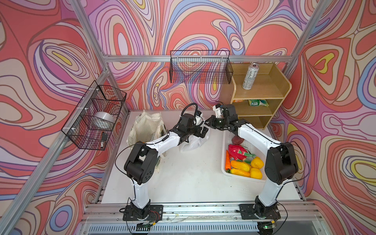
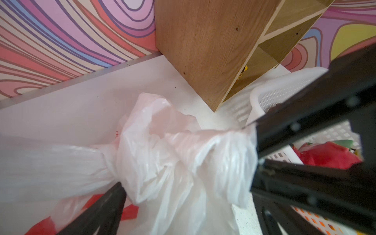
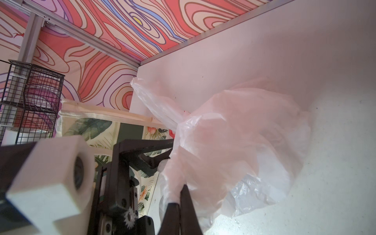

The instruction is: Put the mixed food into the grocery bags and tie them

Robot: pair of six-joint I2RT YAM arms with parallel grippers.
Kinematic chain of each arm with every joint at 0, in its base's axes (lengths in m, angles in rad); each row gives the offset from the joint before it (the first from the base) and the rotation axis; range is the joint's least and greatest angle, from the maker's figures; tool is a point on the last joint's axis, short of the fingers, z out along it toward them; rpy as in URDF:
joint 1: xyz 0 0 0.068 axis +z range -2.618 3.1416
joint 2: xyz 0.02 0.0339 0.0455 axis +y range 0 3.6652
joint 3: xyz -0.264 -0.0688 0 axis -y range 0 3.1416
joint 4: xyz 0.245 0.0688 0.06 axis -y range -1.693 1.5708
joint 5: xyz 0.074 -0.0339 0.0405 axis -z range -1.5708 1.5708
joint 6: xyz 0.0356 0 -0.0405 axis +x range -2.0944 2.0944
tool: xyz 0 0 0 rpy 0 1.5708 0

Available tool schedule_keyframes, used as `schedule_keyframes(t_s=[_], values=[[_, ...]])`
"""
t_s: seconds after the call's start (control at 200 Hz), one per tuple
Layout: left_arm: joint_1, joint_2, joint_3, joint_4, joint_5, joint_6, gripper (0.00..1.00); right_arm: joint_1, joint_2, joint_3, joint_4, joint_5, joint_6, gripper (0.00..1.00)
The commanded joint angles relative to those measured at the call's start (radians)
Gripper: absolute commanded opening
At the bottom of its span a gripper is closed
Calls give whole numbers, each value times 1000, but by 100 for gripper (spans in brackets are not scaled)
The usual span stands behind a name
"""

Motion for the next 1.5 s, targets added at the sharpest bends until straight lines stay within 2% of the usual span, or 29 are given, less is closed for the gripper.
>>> schedule_keyframes(t_s=[0.0,0.04,0.115,0.235,0.381,0.471,0.516,0.636,0.791,1.002,1.227,1.497], values=[[-3,24,10,56,-16,-25,100,10,7,13,3,-5,-10,0],[-3,31,14,62,-7,-28,92,9,7,13,3,-6,-11,0],[-3,48,32,56,9,-29,72,10,7,12,6,-6,-5,0],[-3,57,29,68,16,-42,29,10,0,23,2,-3,-2,0],[-4,54,25,79,9,-47,0,9,-18,47,-15,-3,2,37],[-3,49,23,79,4,-46,0,5,-62,60,-21,21,3,54],[-3,45,22,81,5,-47,0,-1,-89,68,-24,33,8,57],[4,13,27,76,15,-55,0,-41,-206,42,-2,94,50,60],[38,-95,86,30,61,-86,0,-88,-350,1,-36,183,67,60],[109,-215,319,-203,91,-63,0,-93,-446,-43,-88,227,86,60],[209,-310,553,-419,83,2,0,-68,-386,-36,-121,157,90,59],[377,-356,737,-566,46,42,0,201,-87,194,-173,135,46,60]])
